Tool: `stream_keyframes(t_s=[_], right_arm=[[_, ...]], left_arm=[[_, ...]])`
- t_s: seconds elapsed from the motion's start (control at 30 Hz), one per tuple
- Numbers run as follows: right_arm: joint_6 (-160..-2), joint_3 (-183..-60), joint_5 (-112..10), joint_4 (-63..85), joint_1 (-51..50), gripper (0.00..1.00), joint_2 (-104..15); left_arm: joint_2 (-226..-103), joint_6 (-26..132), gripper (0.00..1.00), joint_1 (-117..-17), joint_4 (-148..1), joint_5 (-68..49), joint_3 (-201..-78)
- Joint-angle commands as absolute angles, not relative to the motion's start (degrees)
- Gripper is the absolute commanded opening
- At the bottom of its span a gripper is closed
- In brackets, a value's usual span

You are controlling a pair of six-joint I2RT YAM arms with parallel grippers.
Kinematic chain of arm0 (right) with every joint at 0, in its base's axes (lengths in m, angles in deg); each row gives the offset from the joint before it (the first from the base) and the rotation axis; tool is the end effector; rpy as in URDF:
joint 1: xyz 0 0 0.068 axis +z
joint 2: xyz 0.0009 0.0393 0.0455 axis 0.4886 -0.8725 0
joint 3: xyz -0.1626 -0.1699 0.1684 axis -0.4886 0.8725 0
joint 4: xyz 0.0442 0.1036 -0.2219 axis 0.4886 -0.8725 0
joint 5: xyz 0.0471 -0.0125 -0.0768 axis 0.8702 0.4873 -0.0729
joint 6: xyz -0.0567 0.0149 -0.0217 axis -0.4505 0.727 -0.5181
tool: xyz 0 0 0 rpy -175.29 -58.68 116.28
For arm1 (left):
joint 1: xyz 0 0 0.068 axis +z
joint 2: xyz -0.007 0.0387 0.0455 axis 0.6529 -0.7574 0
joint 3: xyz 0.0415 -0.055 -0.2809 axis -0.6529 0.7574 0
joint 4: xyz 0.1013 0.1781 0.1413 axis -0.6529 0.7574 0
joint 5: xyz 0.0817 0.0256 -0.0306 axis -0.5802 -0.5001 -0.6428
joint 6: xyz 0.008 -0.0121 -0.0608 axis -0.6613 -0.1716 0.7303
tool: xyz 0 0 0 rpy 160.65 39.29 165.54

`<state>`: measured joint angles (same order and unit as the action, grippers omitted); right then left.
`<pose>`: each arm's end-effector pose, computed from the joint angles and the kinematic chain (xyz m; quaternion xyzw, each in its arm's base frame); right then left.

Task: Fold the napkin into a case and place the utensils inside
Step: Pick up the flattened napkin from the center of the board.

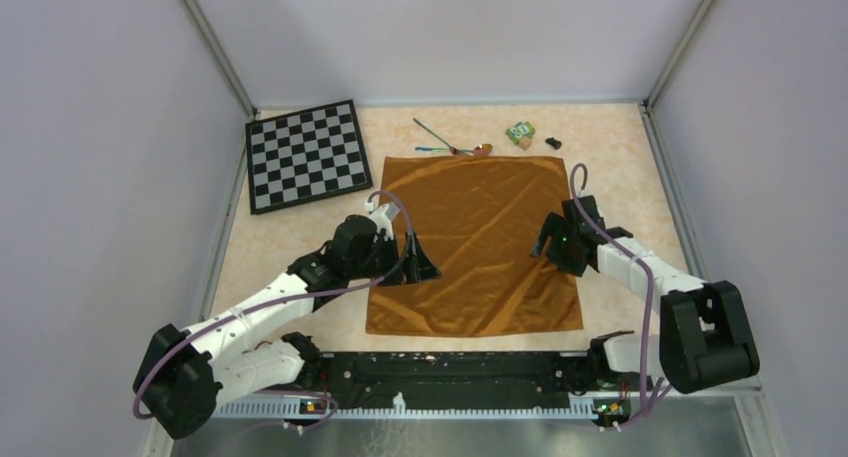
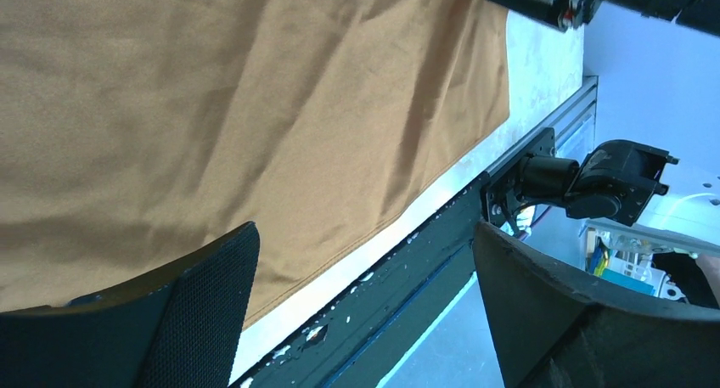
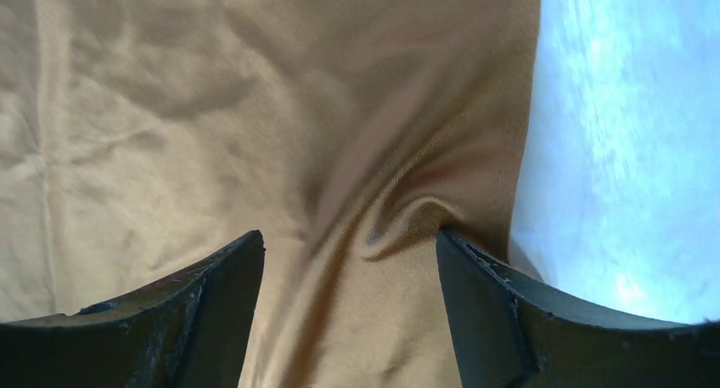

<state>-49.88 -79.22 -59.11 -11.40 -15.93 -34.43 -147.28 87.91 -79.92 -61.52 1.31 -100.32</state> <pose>0.2032 0.0477 0.1787 0.2084 0.9450 0.1062 0.2287 0.1483 -0.1408 0.2386 0.0220 0.8797 -0.4134 0.2340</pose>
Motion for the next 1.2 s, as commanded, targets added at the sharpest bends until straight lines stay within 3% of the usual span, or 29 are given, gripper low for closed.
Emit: stream_keyframes(t_s=[0.0,0.17,0.4,0.57,0.67,0.97,1.17], right_arm=[[-52.02,-81.53,-61.2,-3.87,-16.06,0.74,-40.7],[-56.15,-87.41,-64.94,-8.2,-16.02,0.73,-43.7],[-47.18,-94.56,-74.7,-35.95,-16.49,0.8,-38.13],[-39.15,-90.45,-75.14,-48.47,-19.59,0.62,-36.08],[-36.98,-88.59,-75.5,-51.06,-21.54,0.56,-36.59],[-34.55,-82.81,-72.24,-46.73,-24.29,0.59,-34.14],[-33.88,-79.17,-69.95,-43.47,-24.85,0.53,-30.22]], left_arm=[[-146.24,85.59,0.99,-80.05,-61.29,1.47,-102.92],[-146.1,84.17,0.99,-79.98,-59.69,-0.13,-103.88],[-146.29,83.9,0.99,-79.96,-62.3,0.17,-102.98],[-146.47,83.33,0.99,-79.88,-62.72,0.83,-103.35],[-145.78,83.08,0.99,-79.74,-62.48,0.74,-103.36],[-143.87,82.15,0.99,-78.93,-60.29,0.06,-103.71],[-144.03,81.43,0.99,-78.57,-59.57,-0.01,-104.29]])
